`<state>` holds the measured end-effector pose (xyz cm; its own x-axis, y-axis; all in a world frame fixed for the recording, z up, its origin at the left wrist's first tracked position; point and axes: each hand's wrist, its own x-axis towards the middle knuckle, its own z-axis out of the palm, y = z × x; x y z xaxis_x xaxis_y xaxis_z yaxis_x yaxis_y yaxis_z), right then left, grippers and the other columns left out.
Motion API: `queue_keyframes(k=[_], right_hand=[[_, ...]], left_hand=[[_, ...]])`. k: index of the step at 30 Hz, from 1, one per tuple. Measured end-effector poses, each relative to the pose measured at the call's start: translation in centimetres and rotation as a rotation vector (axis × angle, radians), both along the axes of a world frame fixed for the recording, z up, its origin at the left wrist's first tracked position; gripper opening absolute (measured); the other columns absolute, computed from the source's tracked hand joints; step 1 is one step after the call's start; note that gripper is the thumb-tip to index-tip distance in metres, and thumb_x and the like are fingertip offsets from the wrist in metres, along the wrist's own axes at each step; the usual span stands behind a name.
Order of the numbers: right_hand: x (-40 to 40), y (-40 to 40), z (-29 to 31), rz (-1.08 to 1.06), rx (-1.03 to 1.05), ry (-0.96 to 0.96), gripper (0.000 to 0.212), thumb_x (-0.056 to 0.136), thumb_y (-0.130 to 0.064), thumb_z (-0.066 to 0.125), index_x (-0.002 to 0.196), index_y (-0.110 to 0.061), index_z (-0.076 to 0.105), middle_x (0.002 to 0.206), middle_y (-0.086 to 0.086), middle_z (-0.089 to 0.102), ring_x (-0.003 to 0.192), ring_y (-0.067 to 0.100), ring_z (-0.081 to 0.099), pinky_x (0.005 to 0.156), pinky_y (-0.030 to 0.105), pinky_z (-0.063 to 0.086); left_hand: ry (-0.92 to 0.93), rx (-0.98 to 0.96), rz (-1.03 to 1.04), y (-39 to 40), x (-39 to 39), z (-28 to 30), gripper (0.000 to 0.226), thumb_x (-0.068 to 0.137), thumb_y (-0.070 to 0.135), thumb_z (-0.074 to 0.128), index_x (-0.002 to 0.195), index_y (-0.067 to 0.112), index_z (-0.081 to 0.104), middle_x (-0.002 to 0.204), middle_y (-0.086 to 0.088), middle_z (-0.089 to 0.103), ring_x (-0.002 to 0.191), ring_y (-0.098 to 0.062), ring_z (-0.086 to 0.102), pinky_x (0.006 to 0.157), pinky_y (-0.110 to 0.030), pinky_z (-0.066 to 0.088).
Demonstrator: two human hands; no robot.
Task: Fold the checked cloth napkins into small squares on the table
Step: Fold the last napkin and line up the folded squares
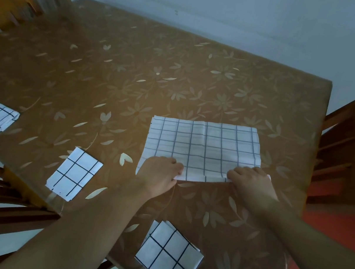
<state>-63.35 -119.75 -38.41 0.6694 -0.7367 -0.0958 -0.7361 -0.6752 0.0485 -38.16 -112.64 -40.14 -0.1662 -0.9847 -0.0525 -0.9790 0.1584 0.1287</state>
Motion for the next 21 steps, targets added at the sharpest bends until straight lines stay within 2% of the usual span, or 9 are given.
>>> queue_keyframes(k=[2,6,9,11,16,19,21], right_hand=[[-0.1,0.4,-0.5,-0.019,0.039,0.006,0.016,0.075,-0.01,0.067,0.086,-0.021,0.063,0.081,-0.004,0.063,0.077,0.019,0.061,0.065,0.029,0.032],[-0.3,0.7,-1.6,-0.04,0.094,-0.011,0.018,0.079,-0.008,0.058,0.09,-0.022,0.061,0.087,-0.006,0.062,0.082,0.019,0.058,0.075,0.03,0.038],[-0.2,1.1,-2.0,-0.051,0.064,-0.085,0.011,0.072,-0.005,0.063,0.074,-0.016,0.065,0.07,-0.001,0.062,0.065,0.024,0.059,0.068,0.035,0.043],[-0.2,1.2,-2.0,-0.047,0.042,-0.103,0.012,0.07,-0.003,0.065,0.068,-0.014,0.064,0.064,0.0,0.061,0.061,0.025,0.058,0.066,0.035,0.044],[-0.1,1.2,-2.0,-0.028,-0.035,-0.163,0.017,0.061,0.0,0.072,0.06,-0.014,0.062,0.057,-0.001,0.059,0.054,0.024,0.058,0.057,0.028,0.035],[-0.2,1.1,-2.5,-0.04,0.007,-0.168,0.01,0.07,-0.002,0.067,0.068,-0.012,0.065,0.067,0.002,0.063,0.065,0.026,0.061,0.06,0.031,0.042],[-0.2,1.1,-2.6,-0.042,0.006,-0.177,0.011,0.065,-0.001,0.07,0.066,-0.011,0.066,0.066,0.002,0.063,0.064,0.026,0.061,0.056,0.031,0.044]], left_hand=[[0.026,0.053,-0.03,0.5,0.4,-0.6,0.026,0.088,0.027,0.054,0.113,0.028,0.061,0.094,0.007,0.062,0.086,-0.017,0.061,0.066,-0.026,0.04],[0.024,0.129,-0.078,1.4,0.9,-1.1,0.016,0.085,0.032,0.052,0.098,0.028,0.06,0.082,0.011,0.058,0.077,-0.014,0.057,0.065,-0.025,0.044],[0.006,0.131,-0.08,1.7,1.1,-1.6,0.007,0.085,0.033,0.052,0.085,0.026,0.055,0.075,0.011,0.052,0.07,-0.012,0.051,0.063,-0.024,0.041],[-0.006,0.132,-0.078,1.6,1.1,-1.7,0.01,0.086,0.031,0.051,0.079,0.026,0.047,0.071,0.012,0.046,0.068,-0.012,0.047,0.062,-0.025,0.038],[0.035,0.162,-0.066,1.6,1.0,-1.7,0.015,0.084,0.03,0.054,0.076,0.028,0.042,0.073,0.012,0.046,0.068,-0.012,0.048,0.061,-0.023,0.032],[0.113,0.226,-0.058,1.7,1.2,-1.7,0.02,0.078,0.049,0.052,0.078,0.032,0.043,0.075,0.013,0.049,0.068,-0.009,0.049,0.059,-0.022,0.034],[0.141,0.229,-0.017,1.6,0.9,-1.9,0.033,0.081,0.064,0.039,0.075,0.031,0.045,0.071,0.013,0.046,0.064,-0.005,0.046,0.058,-0.021,0.035]])
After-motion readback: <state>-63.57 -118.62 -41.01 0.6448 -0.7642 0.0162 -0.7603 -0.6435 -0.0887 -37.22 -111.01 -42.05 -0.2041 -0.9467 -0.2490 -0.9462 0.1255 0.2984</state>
